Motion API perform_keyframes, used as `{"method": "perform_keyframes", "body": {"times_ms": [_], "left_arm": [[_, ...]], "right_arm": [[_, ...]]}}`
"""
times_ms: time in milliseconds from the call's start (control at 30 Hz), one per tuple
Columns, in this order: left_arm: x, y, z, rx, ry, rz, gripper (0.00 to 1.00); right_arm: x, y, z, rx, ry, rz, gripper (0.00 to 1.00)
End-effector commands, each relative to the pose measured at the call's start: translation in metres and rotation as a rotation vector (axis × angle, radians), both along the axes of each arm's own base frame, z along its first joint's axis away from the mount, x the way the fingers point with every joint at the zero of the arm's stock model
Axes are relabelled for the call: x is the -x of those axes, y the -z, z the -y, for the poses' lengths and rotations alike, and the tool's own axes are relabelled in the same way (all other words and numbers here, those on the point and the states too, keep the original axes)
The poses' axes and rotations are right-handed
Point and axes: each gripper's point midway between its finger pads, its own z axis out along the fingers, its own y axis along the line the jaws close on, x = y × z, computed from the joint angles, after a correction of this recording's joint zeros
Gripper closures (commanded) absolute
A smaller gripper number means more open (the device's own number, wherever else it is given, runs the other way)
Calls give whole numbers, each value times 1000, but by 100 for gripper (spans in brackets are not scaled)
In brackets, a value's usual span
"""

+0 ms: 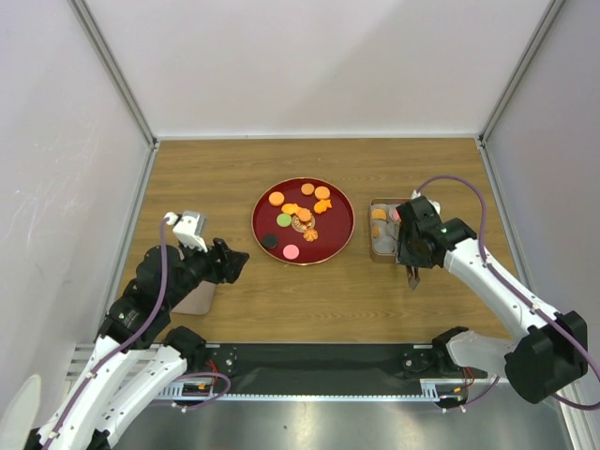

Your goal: Pack the cookies

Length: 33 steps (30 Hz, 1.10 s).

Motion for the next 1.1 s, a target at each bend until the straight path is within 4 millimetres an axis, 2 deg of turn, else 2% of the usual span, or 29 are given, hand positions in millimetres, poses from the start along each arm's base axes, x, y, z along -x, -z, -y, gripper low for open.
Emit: {"method": "perform_keyframes", "body": {"times_ms": [0, 467, 567, 600, 667, 700, 733, 800, 900, 933, 1033, 1067], "left_arm": [[-1, -9, 4, 9, 27, 49, 28], [-4, -3, 4, -6, 14, 24, 28], [-4, -2, 4, -5, 15, 18, 28], [-4, 0, 6, -8, 20, 9, 26], [-9, 4, -1, -33, -35, -3, 25], [-9, 7, -1, -38, -42, -17, 25], [-11, 13, -1, -57, -47, -42, 25], [-13, 15, -2, -64, -57, -55, 25], [-11, 9, -1, -45, -47, -31, 26], [-9, 0, -1, -24, -40, 6, 26], [-6, -4, -1, -7, -29, 30, 25], [-4, -3, 0, -10, -21, 27, 25]], "right_arm": [[-12, -1, 2, 13, 30, 33, 55], [-30, -6, 3, 9, 24, 83, 44], [-36, -23, -4, -19, -3, 111, 44], [-42, -35, -8, -37, -12, 130, 44], [-46, -45, -14, -53, -22, 124, 45], [-49, -44, -14, -35, -31, 100, 46], [-53, -57, -15, -30, -38, 110, 46], [-57, -66, -19, -36, -78, 132, 48], [-58, -69, -28, -80, -134, 180, 48], [-52, -68, -27, -90, -146, 188, 48], [-39, -59, -37, -156, -158, 178, 48], [-35, -58, -46, -203, -184, 165, 48]]}}
